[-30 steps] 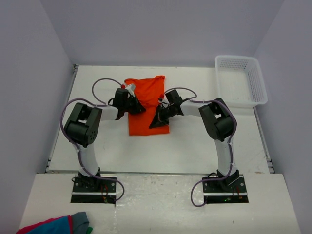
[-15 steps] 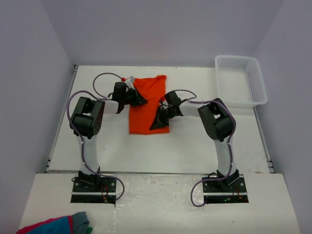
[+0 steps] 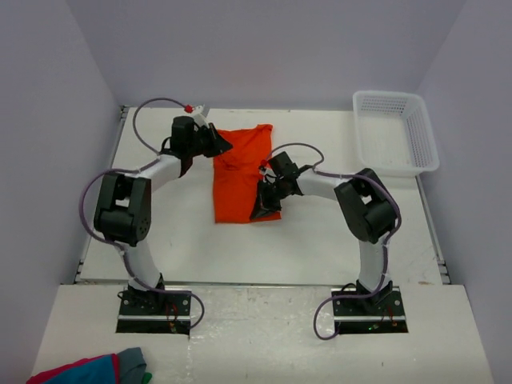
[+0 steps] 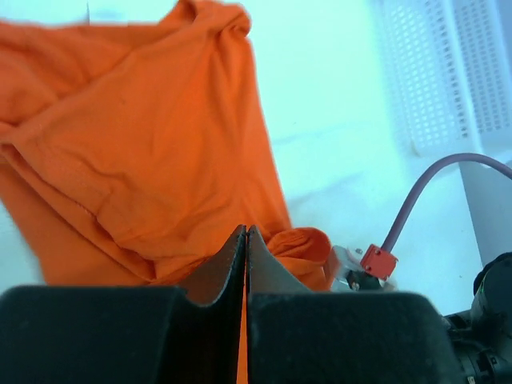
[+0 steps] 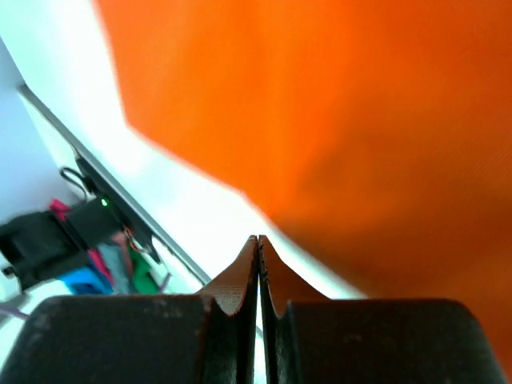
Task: Fold and stack the t-shirts
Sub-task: Fold the folded rectangular tshirt in 1/3 of the way
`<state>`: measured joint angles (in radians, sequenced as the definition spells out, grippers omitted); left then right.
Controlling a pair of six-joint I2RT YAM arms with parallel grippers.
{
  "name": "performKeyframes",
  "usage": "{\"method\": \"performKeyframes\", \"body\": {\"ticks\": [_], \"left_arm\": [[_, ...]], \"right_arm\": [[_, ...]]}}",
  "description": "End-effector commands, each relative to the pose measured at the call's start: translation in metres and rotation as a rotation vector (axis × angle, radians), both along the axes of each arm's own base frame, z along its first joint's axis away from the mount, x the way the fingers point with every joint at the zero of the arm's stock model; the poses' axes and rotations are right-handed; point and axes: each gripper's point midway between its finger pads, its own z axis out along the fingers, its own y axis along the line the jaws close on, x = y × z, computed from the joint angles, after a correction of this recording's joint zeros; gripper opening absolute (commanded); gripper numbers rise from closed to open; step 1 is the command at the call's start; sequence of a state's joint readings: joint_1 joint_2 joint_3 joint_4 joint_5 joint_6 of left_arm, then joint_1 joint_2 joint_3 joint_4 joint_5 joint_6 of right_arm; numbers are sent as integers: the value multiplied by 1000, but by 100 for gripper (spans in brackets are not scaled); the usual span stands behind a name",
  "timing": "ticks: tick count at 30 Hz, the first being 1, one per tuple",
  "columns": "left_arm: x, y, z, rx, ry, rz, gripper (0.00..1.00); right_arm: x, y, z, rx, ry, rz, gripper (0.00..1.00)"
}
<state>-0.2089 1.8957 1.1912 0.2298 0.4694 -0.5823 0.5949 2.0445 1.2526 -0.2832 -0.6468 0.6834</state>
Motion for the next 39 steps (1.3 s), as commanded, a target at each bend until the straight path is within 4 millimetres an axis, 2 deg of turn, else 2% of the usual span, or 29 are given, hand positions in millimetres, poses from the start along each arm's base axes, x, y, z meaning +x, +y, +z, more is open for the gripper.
{"method": "performKeyframes", "body": {"ticks": [1, 2, 4, 5, 6, 7, 8, 9, 10, 12, 13, 16, 18, 19, 20, 24, 27, 31, 33, 35, 36, 37, 39], "left_arm": [[-9, 14, 58, 66, -120, 12, 0], [-12, 16, 62, 76, -121, 14, 0], [-22, 20, 66, 87, -105, 19, 0], [-27, 22, 60, 92, -77, 34, 0], [-30, 28, 58, 102, -59, 72, 0], [-33, 30, 53, 88, -32, 97, 0], [-40, 33, 40, 92, 5, 119, 0], [-41, 36, 35, 95, 16, 147, 0], [-47, 37, 23, 95, 51, 155, 1], [-53, 36, 10, 103, 80, 146, 1], [-58, 33, 2, 107, 99, 135, 0], [-69, 26, -7, 128, 112, 120, 1], [-73, 21, -11, 136, 115, 110, 1], [-78, 14, -12, 138, 115, 88, 1], [-80, 11, -13, 141, 115, 80, 1], [-83, -1, -21, 160, 115, 52, 0], [-80, -4, -31, 174, 128, 49, 0], [-70, -3, -50, 203, 158, 63, 0], [-65, -3, -54, 210, 164, 74, 0], [-63, -1, -67, 229, 198, 83, 0], [-59, -2, -67, 233, 197, 88, 0], [-61, 1, -77, 254, 233, 98, 0], [-57, 2, -79, 263, 235, 111, 0]], "right_arm": [[0, -9, 47, -47, -234, 66, 0], [5, -14, 61, -64, -293, 50, 0], [11, -22, 74, -110, -346, 54, 11], [16, -26, 79, -137, -374, 55, 19], [22, -37, 73, -226, -378, 37, 32], [34, -35, 85, -241, -414, 29, 37], [40, -37, 84, -263, -429, 32, 41], [43, -42, 72, -319, -413, 35, 42], [54, -40, 81, -332, -432, 28, 42], [58, -40, 69, -364, -416, 50, 42], [64, -37, 74, -352, -430, 52, 42], [76, -30, 70, -320, -433, 52, 43], [87, -31, 65, -313, -418, 41, 37], [94, -30, 59, -318, -410, 36, 6], [98, -32, 55, -324, -401, 24, 0], [119, -41, 38, -329, -367, -7, 0], [126, -44, 26, -326, -348, -5, 0], [136, -42, 29, -306, -355, -8, 0], [138, -39, 30, -290, -348, -7, 0], [136, -37, 28, -286, -324, -2, 0], [134, -36, 28, -279, -319, 2, 0], [133, -36, 27, -278, -306, -4, 0], [127, -36, 25, -271, -286, -4, 0]]}}
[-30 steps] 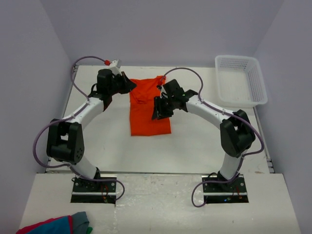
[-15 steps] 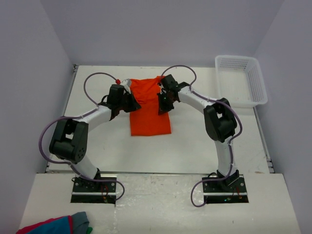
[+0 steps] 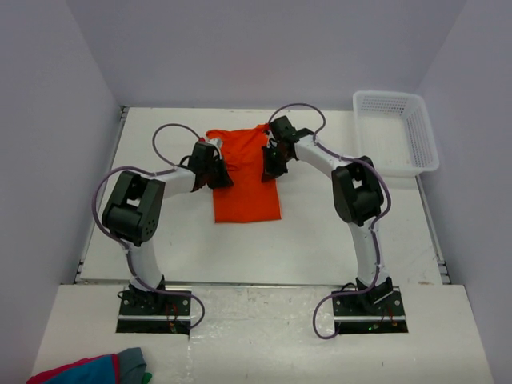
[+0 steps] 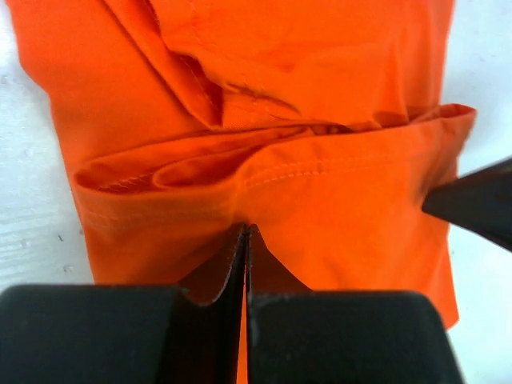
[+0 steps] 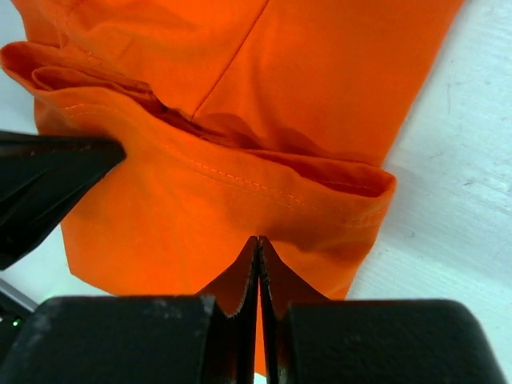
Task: Fold and stack the t-shirts
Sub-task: Fold the folded rectangular tshirt in 1/3 of the way
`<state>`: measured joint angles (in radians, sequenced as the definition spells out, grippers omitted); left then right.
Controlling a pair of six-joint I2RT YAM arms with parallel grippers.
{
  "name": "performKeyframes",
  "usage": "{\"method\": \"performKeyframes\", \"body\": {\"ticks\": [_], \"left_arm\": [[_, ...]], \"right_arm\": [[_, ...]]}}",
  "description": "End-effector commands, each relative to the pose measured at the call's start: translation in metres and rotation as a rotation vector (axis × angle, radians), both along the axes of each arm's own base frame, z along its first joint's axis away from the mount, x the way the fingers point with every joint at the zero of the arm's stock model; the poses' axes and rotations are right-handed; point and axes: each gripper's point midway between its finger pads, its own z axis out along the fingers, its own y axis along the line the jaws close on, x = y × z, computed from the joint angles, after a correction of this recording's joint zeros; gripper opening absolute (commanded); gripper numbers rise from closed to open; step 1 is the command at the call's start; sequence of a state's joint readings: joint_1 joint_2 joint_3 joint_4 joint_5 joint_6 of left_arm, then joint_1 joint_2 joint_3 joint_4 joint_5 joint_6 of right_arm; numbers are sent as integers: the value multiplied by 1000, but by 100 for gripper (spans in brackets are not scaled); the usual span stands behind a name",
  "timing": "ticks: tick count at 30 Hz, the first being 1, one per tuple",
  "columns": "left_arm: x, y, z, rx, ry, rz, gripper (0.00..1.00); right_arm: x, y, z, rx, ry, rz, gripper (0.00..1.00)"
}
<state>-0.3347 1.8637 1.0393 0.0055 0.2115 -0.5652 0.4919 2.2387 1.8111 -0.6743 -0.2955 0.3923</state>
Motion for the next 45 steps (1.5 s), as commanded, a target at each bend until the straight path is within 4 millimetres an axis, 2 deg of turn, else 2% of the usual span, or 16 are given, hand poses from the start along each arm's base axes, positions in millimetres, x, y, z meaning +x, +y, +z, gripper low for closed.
{"method": "performKeyframes", "body": {"ticks": [1, 4, 5, 7, 10, 14, 19, 20, 23, 25, 28, 30, 34, 36, 40, 45], "left_arm": [[13, 6, 2, 47, 2, 45, 0], [9, 10, -4, 73, 27, 61, 0], [6, 11, -6, 80, 31, 66, 0], [1, 17, -11, 111, 41, 84, 0], [-9, 21, -17, 123, 62, 90, 0], [-29, 24, -28, 138, 99, 88, 0], [-49, 25, -29, 143, 110, 91, 0], [-58, 25, -33, 151, 123, 87, 0], [-76, 29, -36, 154, 143, 89, 0], [-85, 26, -30, 138, 138, 84, 0], [-104, 29, -32, 140, 148, 82, 0], [-110, 29, -29, 136, 138, 82, 0], [-125, 31, -32, 141, 150, 74, 0], [-129, 31, -31, 139, 142, 74, 0], [-139, 34, -34, 149, 147, 68, 0], [-145, 34, -31, 140, 136, 67, 0]], "right_arm": [[-10, 7, 6, 41, 42, 12, 0], [-22, 9, 2, 73, 77, -5, 0], [-27, 9, -6, 84, 91, -12, 0], [-34, 12, -3, 121, 112, -22, 0], [-41, 12, -11, 137, 143, -43, 0], [-56, 6, -19, 134, 173, -65, 0], [-70, -3, -23, 128, 179, -81, 0], [-77, -8, -29, 110, 192, -90, 0], [-88, -14, -33, 106, 199, -97, 0], [-94, -16, -32, 109, 198, -99, 0], [-114, -25, -39, 94, 207, -105, 0], [-121, -26, -35, 102, 197, -107, 0], [-153, -29, -45, 89, 208, -97, 0], [-163, -26, -44, 100, 207, -93, 0], [-186, -27, -54, 100, 222, -85, 0], [-200, -28, -60, 106, 226, -93, 0]]}}
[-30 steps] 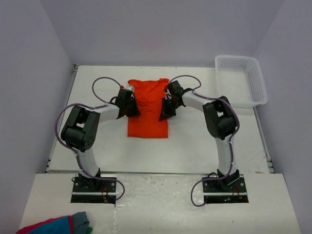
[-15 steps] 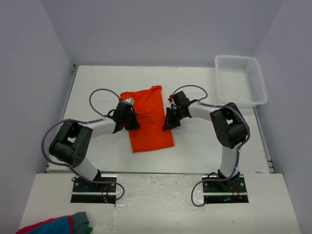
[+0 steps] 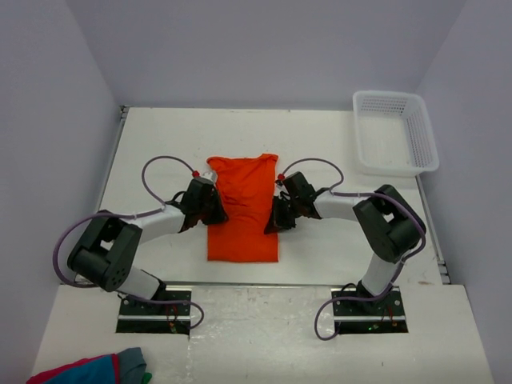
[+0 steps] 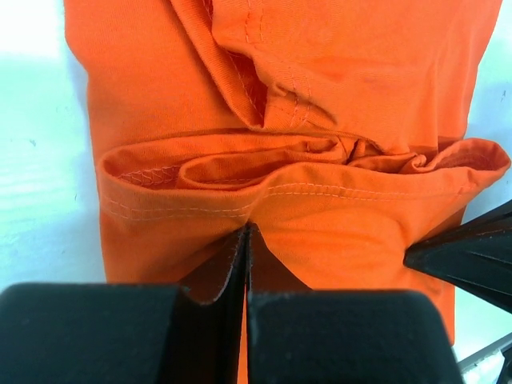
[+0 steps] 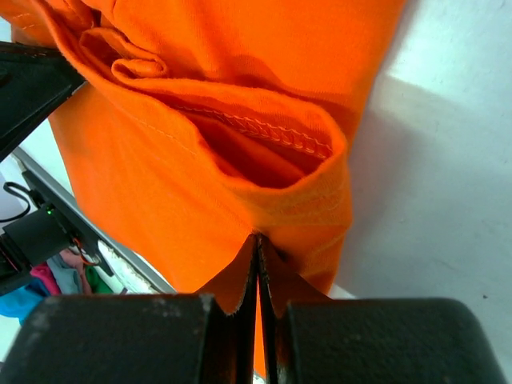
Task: Fold and stack the t-shirts
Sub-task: Fold the folded rectangular tshirt in 1/3 of the way
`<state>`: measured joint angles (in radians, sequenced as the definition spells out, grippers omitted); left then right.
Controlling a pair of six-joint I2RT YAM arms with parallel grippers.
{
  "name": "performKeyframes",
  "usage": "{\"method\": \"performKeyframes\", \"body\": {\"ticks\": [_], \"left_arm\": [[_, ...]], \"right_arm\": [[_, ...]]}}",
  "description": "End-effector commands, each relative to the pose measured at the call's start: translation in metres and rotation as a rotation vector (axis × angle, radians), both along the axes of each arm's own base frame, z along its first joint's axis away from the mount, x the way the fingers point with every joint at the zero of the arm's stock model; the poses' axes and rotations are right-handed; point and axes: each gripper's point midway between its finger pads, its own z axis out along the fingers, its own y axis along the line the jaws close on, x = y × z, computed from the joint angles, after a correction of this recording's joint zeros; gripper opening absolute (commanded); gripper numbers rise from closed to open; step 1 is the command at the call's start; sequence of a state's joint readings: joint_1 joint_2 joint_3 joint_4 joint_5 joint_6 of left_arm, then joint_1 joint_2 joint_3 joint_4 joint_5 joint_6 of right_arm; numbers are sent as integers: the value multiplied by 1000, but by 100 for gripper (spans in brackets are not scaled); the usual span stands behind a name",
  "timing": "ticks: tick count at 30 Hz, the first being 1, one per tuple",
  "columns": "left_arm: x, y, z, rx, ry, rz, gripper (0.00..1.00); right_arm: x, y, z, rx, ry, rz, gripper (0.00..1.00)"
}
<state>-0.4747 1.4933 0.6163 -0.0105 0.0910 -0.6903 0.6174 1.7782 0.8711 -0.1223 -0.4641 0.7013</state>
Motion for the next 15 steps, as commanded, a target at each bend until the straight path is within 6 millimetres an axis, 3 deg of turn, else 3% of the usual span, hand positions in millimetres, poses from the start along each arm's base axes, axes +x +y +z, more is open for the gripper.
{"method": "performKeyframes", "body": {"ticks": [1, 6, 11, 13, 15], "left_arm": [[-24, 22, -20, 98, 64, 28, 0], [-30, 19, -9, 72, 36, 30, 0], [-26, 18, 13, 47, -34, 29, 0], [-19, 20, 24, 62, -90, 36, 2], [-7, 23, 51, 61, -188, 54, 11]], "right_arm": [[-24, -24, -27, -112, 46, -26, 0], [-28, -25, -22, -111, 29, -23, 0], [-30, -15, -3, -73, -65, 57, 0], [-30, -10, 4, -91, -146, 97, 10], [-29, -6, 17, -89, -214, 115, 21]]}}
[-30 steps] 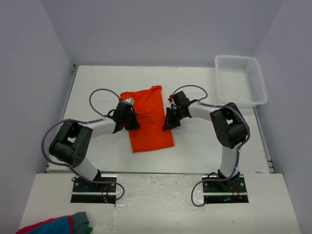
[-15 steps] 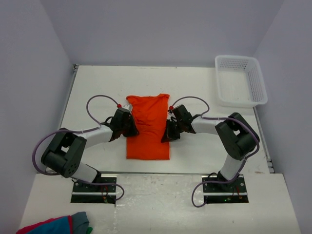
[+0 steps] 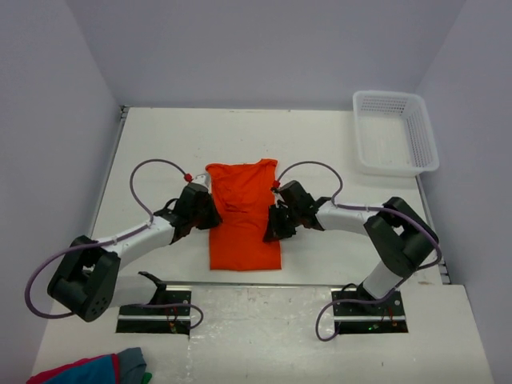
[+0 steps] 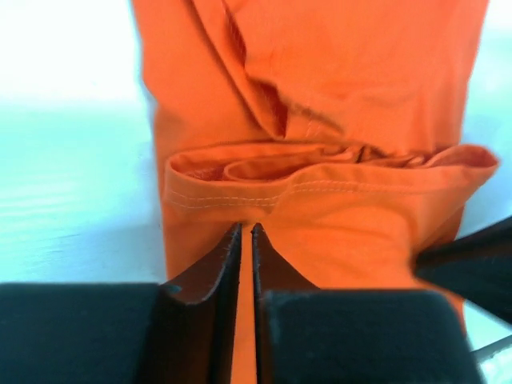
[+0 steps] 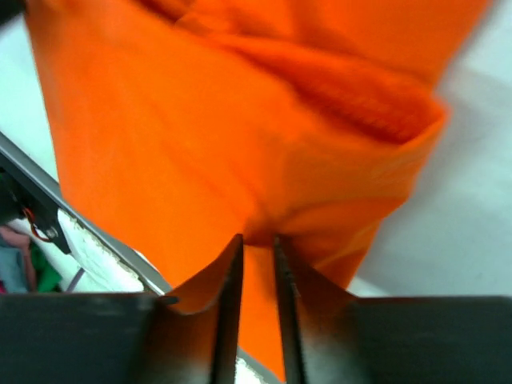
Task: Fold and stack the t-shirts
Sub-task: Fold the folded rectangular tshirt in 1/3 of the way
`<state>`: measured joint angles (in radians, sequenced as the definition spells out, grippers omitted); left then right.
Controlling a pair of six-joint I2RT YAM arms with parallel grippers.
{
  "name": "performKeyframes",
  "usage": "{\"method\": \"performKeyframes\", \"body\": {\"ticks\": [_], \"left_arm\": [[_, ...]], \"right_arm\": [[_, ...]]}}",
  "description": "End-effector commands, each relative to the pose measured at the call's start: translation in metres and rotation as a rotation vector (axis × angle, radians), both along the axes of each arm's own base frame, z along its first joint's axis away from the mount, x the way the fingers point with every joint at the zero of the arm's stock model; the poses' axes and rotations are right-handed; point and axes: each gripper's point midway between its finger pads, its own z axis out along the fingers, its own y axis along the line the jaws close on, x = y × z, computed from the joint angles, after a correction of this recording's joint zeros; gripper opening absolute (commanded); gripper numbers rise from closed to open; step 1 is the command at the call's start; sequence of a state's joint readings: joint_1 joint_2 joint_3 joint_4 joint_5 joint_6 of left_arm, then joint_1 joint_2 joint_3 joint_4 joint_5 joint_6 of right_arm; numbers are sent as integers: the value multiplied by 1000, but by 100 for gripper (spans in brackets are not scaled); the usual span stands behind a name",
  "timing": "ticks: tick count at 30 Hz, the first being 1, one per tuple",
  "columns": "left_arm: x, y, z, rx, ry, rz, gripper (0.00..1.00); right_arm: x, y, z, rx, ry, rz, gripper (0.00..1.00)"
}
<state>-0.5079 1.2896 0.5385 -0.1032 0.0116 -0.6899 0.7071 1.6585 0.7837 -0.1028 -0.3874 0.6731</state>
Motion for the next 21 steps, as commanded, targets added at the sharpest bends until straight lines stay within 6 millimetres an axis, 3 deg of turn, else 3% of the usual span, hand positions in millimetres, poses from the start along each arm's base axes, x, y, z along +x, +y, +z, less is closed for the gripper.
{"method": "performKeyframes", "body": {"ticks": [1, 4, 7, 9, 14, 17, 21], "left_arm": [[18, 8, 34, 34, -144, 35, 14], [28, 11, 67, 30, -258, 41, 25], [28, 14, 82, 30, -285, 52, 31], [23, 13, 82, 15, -252, 59, 32], [-16, 19, 51, 21, -93, 86, 31], [-36, 31, 42, 20, -47, 125, 33], [-50, 37, 52, -32, -73, 141, 38]], "right_arm": [[0, -8, 13, -67, -142, 45, 26], [-2, -7, 31, -65, -219, 51, 38], [-14, -10, 46, -60, -242, 46, 45], [-25, -17, 49, -74, -230, 32, 46], [-55, -37, 33, -100, -174, 2, 49], [-65, -46, 26, -80, -170, -4, 61], [-72, -53, 19, -50, -180, -36, 70]]}}
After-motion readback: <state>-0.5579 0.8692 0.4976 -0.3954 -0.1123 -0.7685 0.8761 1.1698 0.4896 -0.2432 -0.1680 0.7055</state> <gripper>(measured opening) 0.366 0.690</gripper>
